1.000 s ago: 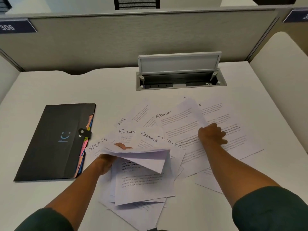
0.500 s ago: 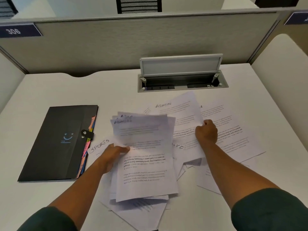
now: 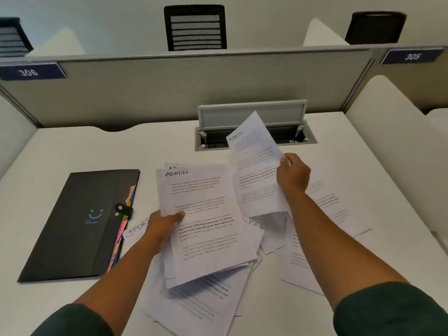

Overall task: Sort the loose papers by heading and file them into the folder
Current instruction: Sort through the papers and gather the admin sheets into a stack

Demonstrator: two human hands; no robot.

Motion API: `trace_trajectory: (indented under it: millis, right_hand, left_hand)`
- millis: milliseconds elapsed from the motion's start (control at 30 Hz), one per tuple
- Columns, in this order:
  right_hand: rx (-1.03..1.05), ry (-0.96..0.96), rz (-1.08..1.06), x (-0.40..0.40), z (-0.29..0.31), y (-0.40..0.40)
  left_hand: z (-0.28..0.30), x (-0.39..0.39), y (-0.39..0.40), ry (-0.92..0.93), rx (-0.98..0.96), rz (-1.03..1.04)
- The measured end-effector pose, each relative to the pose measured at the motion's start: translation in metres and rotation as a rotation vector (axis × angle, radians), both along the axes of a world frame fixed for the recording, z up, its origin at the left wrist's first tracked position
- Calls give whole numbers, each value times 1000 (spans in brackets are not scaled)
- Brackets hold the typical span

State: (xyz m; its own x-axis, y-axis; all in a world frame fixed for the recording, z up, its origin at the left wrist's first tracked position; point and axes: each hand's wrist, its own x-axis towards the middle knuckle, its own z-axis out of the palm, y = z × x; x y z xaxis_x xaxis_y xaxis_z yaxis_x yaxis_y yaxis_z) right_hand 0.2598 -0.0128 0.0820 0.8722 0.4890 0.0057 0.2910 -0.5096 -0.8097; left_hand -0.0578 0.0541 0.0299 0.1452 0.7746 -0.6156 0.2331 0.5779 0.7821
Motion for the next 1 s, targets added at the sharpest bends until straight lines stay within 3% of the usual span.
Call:
trace_trajectory:
  millis: [233, 333, 500, 667, 833, 1000]
  right_hand:
    - [260, -257, 159, -6, 66, 21]
    - [345, -267, 220, -10, 92, 23]
    - [322, 72, 241, -11, 114, 22]
    - [175, 378, 307, -22, 93, 9]
    - [40, 570, 354, -38, 55, -7]
    - [18, 656, 542, -46, 30, -21]
  left_hand:
    - [17, 8, 11, -57, 86, 112]
    - [29, 14, 14, -88, 126, 117]
    - [46, 18, 15, -112, 155, 112]
    - [59, 17, 9, -125, 167, 47]
    - [66, 18, 1, -131, 165, 28]
    - [65, 16, -4, -108, 147, -9]
